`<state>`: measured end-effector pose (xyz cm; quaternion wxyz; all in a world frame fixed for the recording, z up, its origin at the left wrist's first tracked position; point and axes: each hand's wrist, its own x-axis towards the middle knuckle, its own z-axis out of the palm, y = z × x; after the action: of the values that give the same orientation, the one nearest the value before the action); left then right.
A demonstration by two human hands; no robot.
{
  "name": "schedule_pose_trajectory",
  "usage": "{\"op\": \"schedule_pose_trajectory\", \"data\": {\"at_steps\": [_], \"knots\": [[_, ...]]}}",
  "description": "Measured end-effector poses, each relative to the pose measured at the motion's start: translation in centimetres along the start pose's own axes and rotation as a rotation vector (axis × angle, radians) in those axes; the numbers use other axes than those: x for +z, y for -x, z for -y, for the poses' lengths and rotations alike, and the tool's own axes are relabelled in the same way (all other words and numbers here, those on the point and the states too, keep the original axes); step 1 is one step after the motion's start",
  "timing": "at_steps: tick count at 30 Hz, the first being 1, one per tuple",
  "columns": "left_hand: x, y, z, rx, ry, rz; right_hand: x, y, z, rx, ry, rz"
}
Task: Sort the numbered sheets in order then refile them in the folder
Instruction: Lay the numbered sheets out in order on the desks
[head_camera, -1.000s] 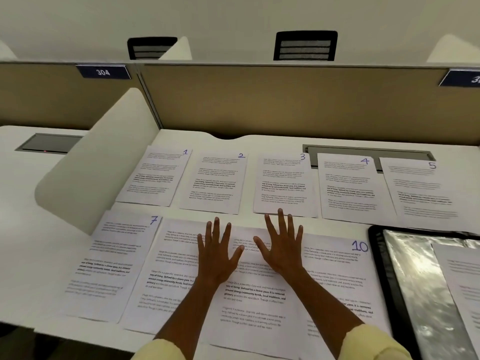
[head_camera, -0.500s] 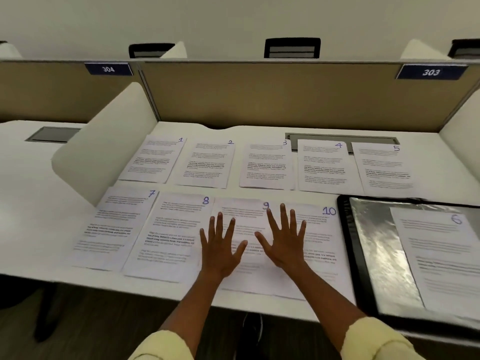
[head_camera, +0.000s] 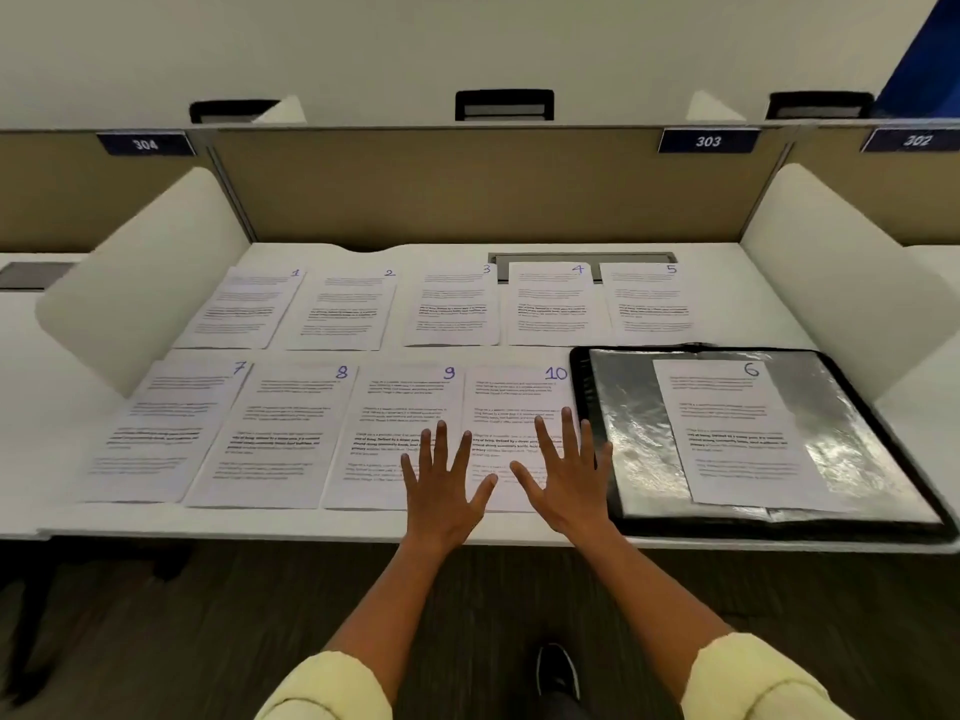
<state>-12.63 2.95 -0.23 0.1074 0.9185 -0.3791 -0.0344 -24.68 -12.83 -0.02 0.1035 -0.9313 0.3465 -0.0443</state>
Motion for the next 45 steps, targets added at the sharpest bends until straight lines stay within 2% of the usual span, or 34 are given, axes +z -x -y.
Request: {"op": "schedule_pose_trajectory", "data": {"at_steps": [7, 16, 22, 25, 30, 34, 38, 43, 45], "knots": [[1.3, 0.3, -7.8, 0.054, 0.024, 0.063, -1.7, 1.6, -8.1, 0.079, -0.025, 0.039], [5.5, 0.1, -22.3, 0.085, 0.09, 0.155, -4.3, 2.6, -23.3, 0.19, -0.047, 0.071], [7.3, -1.0, -29.7, 0.024, 0.182, 0.216, -5.5, 2.4, -31.3, 0.27, -0.065, 0.137], [8.3, -1.2, -32.5, -0.02, 0.247, 0.278, -5.5, 2.5, -34.3, 0.32, -0.151, 0.149], [9.5, -1.3, -34.9, -0.077, 0.341, 0.268, -5.8, 2.1, -36.4, 0.367, -0.359, 0.057], [9.3, -1.5, -36.1, -0.097, 0.487, 0.235, -6.2, 1.3, -36.9, 0.431, -0.643, -0.07], [8.8, -3.0, -36.6, -0.221, 0.636, 0.189, -6.5, 0.8, -37.1, 0.537, -0.84, -0.139], [8.8, -5.8, -36.8, -0.449, 0.864, 0.135, -6.3, 0.3, -37.6, 0.592, -0.896, -0.185], [9.3, -7.2, -36.5, -0.494, 0.92, 0.162, -6.8, -0.1, -37.8, 0.603, -0.9, -0.236]]}}
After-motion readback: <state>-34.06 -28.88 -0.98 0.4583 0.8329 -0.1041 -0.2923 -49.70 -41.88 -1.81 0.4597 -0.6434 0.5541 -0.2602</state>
